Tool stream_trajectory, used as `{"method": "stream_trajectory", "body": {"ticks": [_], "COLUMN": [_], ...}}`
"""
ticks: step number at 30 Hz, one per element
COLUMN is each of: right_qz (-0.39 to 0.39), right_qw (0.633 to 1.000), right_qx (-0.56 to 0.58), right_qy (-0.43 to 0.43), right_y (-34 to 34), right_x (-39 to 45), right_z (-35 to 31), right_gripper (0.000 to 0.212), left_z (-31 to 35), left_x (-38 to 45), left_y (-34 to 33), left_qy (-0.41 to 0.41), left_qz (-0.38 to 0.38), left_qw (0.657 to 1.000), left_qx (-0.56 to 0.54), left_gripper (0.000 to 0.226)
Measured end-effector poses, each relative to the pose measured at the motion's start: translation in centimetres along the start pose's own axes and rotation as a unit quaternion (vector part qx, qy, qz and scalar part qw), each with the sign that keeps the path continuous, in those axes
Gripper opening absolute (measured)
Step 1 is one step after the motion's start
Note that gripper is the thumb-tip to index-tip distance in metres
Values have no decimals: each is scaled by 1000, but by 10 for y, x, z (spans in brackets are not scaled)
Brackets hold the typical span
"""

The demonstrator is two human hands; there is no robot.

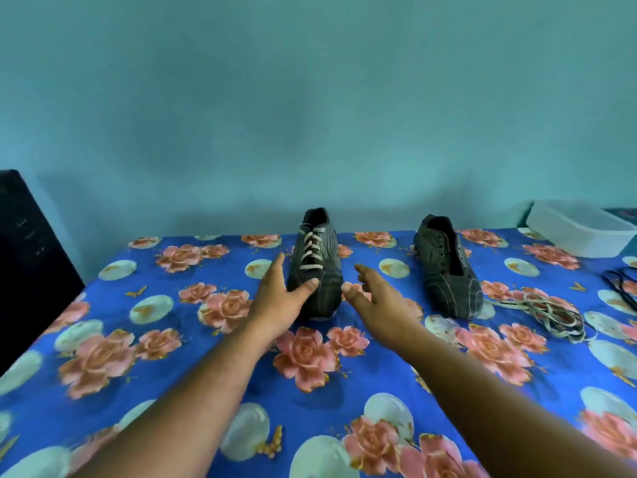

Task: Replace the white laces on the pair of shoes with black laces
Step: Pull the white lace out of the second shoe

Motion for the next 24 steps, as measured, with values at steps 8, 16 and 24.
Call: {"method": "stream_trajectory", "body": {"ticks": [8,16,24], "right_qz": [-22,-9,-26], "right_qw": [965,949,953], "right_qx": [250,307,299], "right_qy": [-79,-75,-33], "right_y": [-39,-15,17], "right_x": [25,-7,-67], "right_z": [-8,-6,11], "right_gripper": [39,44,57], "left_z": [2,17,16], "left_x": [2,-31,-101], "left_y": [-7,-1,-1], "left_qy": [3,-43,-57], "left_qz": [-8,-24,-68], "left_qw": [994,991,986], "left_qx": [-112,-122,-138], "left_gripper": [85,84,81]}}
Point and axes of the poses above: each hand's wrist, its own x-axis towards the middle knuckle, its own y-axis out of the back of the hand, z = x × y, the point moved 4 cm from there along x, towards the middle knuckle, and after that the axes turned 6 degrees about z, right-handed, at the moved point
